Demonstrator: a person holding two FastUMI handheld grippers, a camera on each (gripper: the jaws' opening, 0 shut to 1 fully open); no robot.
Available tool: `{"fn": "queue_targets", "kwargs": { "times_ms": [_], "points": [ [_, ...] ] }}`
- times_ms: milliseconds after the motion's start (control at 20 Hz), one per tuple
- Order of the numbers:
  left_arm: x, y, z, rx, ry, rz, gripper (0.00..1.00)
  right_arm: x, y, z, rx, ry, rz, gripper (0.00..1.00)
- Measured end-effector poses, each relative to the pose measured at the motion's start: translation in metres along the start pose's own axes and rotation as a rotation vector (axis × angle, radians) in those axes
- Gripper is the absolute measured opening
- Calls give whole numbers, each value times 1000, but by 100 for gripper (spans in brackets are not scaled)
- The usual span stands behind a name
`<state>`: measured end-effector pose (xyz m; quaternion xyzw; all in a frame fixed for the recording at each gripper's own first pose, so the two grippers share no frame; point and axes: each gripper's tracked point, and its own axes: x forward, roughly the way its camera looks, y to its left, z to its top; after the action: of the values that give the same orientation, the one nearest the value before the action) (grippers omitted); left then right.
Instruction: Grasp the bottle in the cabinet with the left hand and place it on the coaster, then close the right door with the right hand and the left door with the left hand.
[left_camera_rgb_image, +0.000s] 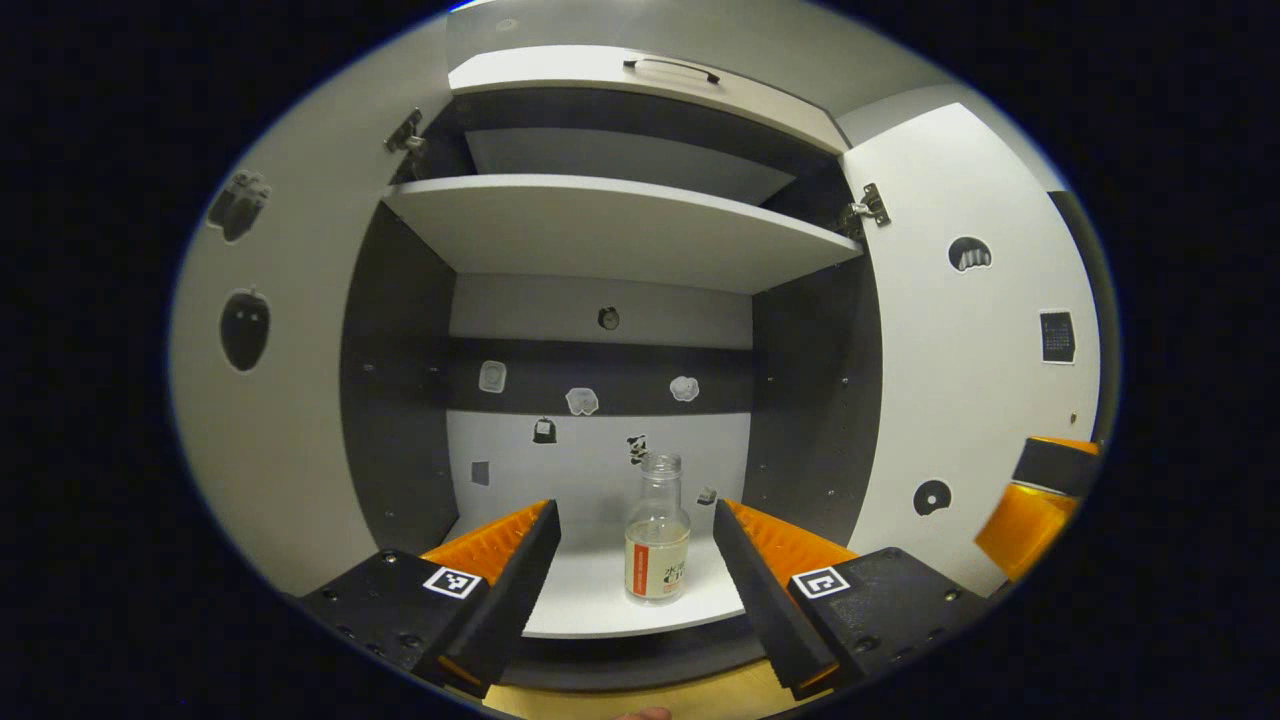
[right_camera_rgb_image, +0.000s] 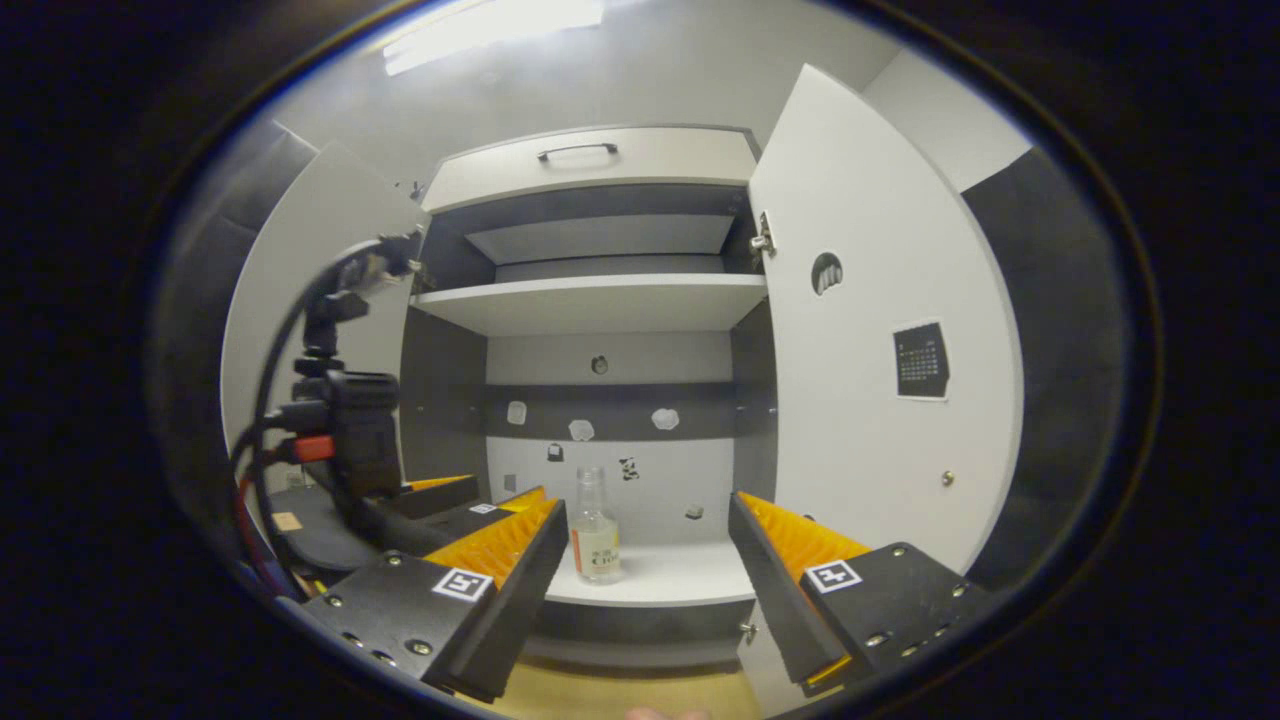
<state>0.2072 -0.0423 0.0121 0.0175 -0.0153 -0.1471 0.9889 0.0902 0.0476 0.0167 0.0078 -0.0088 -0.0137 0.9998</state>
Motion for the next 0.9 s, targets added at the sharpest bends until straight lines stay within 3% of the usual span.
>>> {"fn": "queue_targets", "kwargs": {
  "times_ms": [200,550,650,750,850,900],
  "points": [
    [46,-9,-10,-3,26,-44,97,-16,-19,4,-18,-11,-52,98],
    [109,-3,-37,-12,92,-29,95,-39,-37,13,-41,-37,-81,98],
    [119,-3,-42,-13,114,-28,90,-43,-39,11,-43,-36,-84,98],
    [128,-4,-49,-17,136,-33,83,-47,-41,10,-47,-35,-89,98],
    [135,-3,-49,-23,131,-29,55,-50,-44,10,-49,-31,-91,98],
    [133,-3,-49,-23,132,-31,50,-52,-46,10,-49,-31,-94,98]
  ]
}}
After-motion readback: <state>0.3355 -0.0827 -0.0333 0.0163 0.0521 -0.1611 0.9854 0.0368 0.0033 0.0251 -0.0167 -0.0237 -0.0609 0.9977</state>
